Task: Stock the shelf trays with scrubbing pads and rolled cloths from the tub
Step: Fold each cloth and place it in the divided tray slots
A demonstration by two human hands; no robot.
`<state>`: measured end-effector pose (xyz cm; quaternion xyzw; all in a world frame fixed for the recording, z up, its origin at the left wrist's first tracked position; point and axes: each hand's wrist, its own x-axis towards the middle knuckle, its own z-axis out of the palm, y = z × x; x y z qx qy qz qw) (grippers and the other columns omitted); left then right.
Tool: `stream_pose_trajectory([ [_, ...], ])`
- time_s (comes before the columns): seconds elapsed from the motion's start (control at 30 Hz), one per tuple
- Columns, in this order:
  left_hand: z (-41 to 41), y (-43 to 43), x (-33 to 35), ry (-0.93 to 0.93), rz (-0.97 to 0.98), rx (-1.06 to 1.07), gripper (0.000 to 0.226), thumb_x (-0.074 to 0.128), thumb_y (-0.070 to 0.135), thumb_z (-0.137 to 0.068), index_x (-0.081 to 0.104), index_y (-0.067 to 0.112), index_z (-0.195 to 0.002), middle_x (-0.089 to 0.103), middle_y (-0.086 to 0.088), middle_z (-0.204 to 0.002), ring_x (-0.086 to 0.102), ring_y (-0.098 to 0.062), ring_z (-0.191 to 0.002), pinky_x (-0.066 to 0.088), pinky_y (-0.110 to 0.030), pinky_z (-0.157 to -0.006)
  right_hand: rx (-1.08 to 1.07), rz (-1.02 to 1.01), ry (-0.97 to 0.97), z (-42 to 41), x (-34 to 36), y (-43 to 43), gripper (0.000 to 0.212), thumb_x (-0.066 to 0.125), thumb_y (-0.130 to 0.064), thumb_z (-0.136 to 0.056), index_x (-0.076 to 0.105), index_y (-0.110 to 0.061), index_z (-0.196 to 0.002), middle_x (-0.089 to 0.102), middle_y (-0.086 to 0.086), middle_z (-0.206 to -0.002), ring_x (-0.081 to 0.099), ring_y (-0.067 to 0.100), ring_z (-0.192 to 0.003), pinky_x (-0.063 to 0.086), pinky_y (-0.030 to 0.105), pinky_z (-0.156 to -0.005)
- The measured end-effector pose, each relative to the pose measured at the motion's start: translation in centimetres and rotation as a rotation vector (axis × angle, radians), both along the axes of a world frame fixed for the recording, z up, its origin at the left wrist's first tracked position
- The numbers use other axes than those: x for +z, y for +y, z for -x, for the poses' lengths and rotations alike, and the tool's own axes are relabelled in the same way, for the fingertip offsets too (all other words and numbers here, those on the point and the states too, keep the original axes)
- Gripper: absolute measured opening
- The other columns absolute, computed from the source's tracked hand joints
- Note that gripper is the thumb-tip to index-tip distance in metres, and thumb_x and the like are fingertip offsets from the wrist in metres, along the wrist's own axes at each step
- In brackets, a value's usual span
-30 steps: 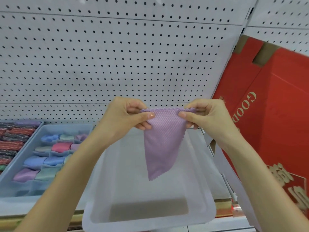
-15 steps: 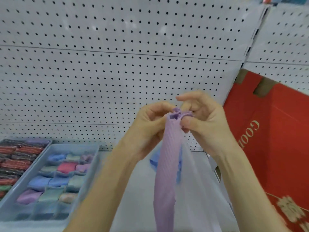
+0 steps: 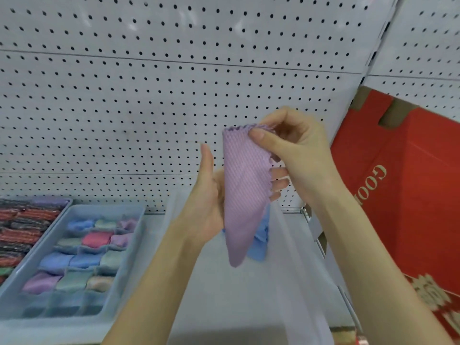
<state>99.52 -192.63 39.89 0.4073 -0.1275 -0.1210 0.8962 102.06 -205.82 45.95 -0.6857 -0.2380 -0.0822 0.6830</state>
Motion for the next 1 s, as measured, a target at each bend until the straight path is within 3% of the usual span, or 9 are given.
stream_pose_trajectory([
  [0.13, 0.9, 0.1, -2.0, -0.186, -0.152, -0.105, 0.043, 0.074, 0.038, -0.077, 0.068, 0.017, -0.114, 0.067, -0.014, -0.114, 0.066, -0.03, -0.105, 0.052, -0.035, -0.089, 0.0, -0.055, 0.015, -1.2, -0.3, 0.6, 0.019, 0.07, -0.004, -0.081, 0.061, -0.017, -0.071, 0.058, -0.005, -0.064, 0.046, 0.005, -0.045, 0.036, 0.018, -0.04],
  [0.23, 1.3, -0.2, -2.5, -0.108, -0.171, -0.071, 0.027, 0.061, -0.002, -0.08, 0.071, 0.011, -0.102, 0.071, -0.015, -0.102, 0.07, -0.028, -0.093, 0.056, -0.033, -0.079, 0.015, -0.064, 0.083, -2.1, -1.3, 1.0, 0.01, 0.068, -0.004, -0.083, 0.062, -0.01, -0.079, 0.056, -0.002, -0.064, 0.048, 0.005, -0.046, 0.039, 0.017, -0.043],
  [0.37, 1.1, 0.3, -4.8, 0.029, -0.031, -0.114, 0.039, 0.042, 0.0, -0.083, 0.073, 0.009, -0.105, 0.07, -0.015, -0.109, 0.068, -0.025, -0.101, 0.056, -0.033, -0.079, 0.045, -0.1, 0.361, -3.7, -5.1, 0.8, 0.009, 0.065, -0.018, -0.087, 0.064, -0.01, -0.086, 0.059, -0.001, -0.071, 0.049, 0.008, -0.056, 0.041, 0.018, -0.05],
  [0.47, -0.1, 0.9, -8.5, 0.205, 0.091, -0.069, 0.039, 0.039, -0.002, -0.086, 0.068, 0.002, -0.112, 0.067, -0.016, -0.117, 0.065, -0.024, -0.108, 0.055, -0.034, -0.085, 0.11, -0.127, 0.811, -4.2, -11.3, 0.4, 0.049, 0.053, -0.054, -0.086, 0.06, -0.011, -0.109, 0.06, 0.0, -0.079, 0.051, 0.009, -0.055, 0.042, 0.021, -0.053],
  [0.6, -2.1, 2.1, -14.0, 0.423, 0.185, 0.04, 0.038, 0.051, 0.005, -0.083, 0.064, 0.001, -0.118, 0.06, -0.016, -0.128, 0.059, -0.021, -0.118, 0.051, -0.031, -0.095, 0.272, -0.126, 1.173, -1.5, -20.7, 0.2, 0.063, 0.029, -0.069, -0.086, 0.059, -0.015, -0.095, 0.063, -0.001, -0.072, 0.061, 0.014, -0.066, 0.05, 0.026, -0.067],
  [0.67, -2.9, 2.8, -15.5, 0.483, 0.223, 0.029, 0.049, 0.065, 0.006, -0.074, 0.06, 0.002, -0.123, 0.054, -0.015, -0.136, 0.055, -0.019, -0.123, 0.047, -0.031, -0.1, 0.272, 0.025, 1.12, -0.4, -23.4, 0.4, 0.063, 0.042, -0.067, -0.085, 0.06, -0.01, -0.105, 0.066, 0.008, -0.092, 0.063, 0.022, -0.087, 0.049, 0.036, -0.087],
  [0.77, -3.5, 3.0, -16.1, 0.525, 0.174, 0.044, 0.043, 0.049, 0.007, -0.083, 0.056, 0.004, -0.126, 0.057, -0.013, -0.133, 0.057, -0.019, -0.121, 0.043, -0.032, -0.102, 0.185, 0.307, 0.84, 0.0, -23.2, 1.2, 0.058, 0.066, -0.054, -0.079, 0.061, 0.001, -0.095, 0.056, 0.009, -0.085, 0.052, 0.017, -0.078, 0.043, 0.036, -0.072],
  [0.9, -3.7, 3.1, -15.4, 0.452, 0.063, 0.089, 0.037, 0.038, 0.011, -0.093, 0.055, 0.008, -0.125, 0.058, -0.008, -0.132, 0.055, -0.016, -0.122, 0.044, -0.028, -0.101, 0.176, 0.269, 0.616, 0.8, -22.3, 2.2, 0.01, 0.055, -0.016, -0.095, 0.064, -0.014, -0.099, 0.066, -0.017, -0.085, 0.059, -0.003, -0.08, 0.042, 0.015, -0.073],
  [1.0, -3.6, 3.0, -14.4, 0.4, -0.032, 0.158, 0.036, 0.037, 0.007, -0.098, 0.05, 0.004, -0.131, 0.061, -0.009, -0.128, 0.058, -0.019, -0.119, 0.047, -0.028, -0.1, 0.173, 0.292, 0.536, 2.0, -22.3, 3.0, 0.02, 0.052, -0.012, -0.096, 0.057, -0.023, -0.112, 0.063, -0.026, -0.098, 0.059, -0.011, -0.092, 0.043, 0.01, -0.081],
])
